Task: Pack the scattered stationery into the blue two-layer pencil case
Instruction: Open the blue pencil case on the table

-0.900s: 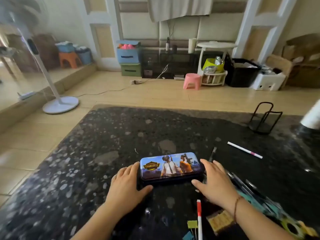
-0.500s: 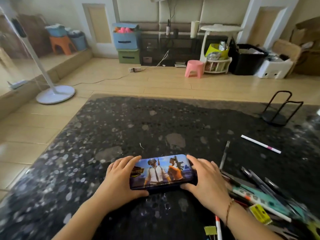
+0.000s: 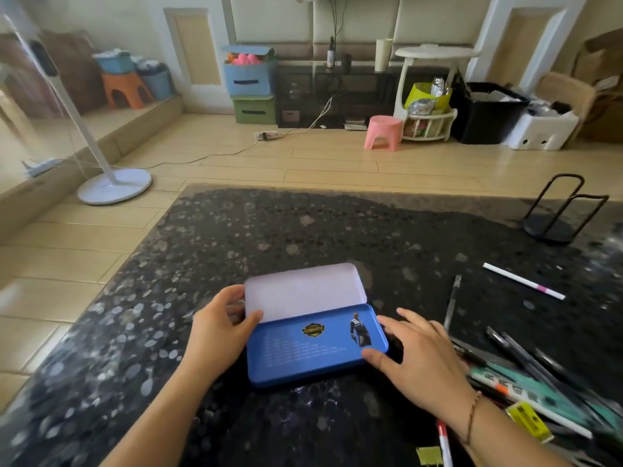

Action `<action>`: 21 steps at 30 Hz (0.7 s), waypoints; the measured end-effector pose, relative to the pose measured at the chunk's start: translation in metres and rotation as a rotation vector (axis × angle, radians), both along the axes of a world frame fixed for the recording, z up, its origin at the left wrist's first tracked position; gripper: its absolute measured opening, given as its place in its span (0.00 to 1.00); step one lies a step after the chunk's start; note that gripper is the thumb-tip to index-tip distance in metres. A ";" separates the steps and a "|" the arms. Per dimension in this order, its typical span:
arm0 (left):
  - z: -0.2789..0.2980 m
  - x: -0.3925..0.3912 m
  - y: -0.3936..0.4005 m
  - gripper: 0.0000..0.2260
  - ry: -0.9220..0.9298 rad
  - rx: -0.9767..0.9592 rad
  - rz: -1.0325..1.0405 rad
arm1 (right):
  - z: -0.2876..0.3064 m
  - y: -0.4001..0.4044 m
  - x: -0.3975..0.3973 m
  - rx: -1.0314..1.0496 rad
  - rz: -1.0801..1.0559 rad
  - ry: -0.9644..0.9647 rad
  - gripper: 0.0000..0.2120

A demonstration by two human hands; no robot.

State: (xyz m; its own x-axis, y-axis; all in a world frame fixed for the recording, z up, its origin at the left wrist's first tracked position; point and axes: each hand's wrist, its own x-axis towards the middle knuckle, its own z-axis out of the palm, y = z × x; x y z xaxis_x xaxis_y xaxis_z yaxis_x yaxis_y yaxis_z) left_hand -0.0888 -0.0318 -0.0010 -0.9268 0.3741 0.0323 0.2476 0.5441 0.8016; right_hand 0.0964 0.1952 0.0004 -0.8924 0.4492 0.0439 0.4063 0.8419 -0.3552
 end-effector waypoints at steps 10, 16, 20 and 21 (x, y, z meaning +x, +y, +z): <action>-0.008 0.015 -0.010 0.15 0.105 -0.448 -0.004 | 0.017 0.001 -0.032 -0.010 -0.261 -0.166 0.11; -0.006 0.002 0.001 0.14 0.164 -0.431 0.054 | 0.025 -0.008 -0.057 0.066 -0.283 -0.265 0.09; -0.005 -0.004 0.002 0.15 0.163 -0.500 0.058 | 0.031 -0.012 -0.072 0.133 -0.256 -0.296 0.07; -0.005 -0.004 0.002 0.15 0.157 -0.520 0.053 | 0.032 -0.013 -0.072 0.146 -0.249 -0.306 0.07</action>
State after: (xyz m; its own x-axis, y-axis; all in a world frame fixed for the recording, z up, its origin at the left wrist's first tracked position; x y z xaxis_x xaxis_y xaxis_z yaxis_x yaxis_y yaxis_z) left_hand -0.0932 -0.0294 -0.0060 -0.9439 0.3301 -0.0050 0.3038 0.8742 0.3789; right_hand 0.0245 0.1817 0.0320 -0.7389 0.6617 -0.1268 0.6721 0.7370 -0.0706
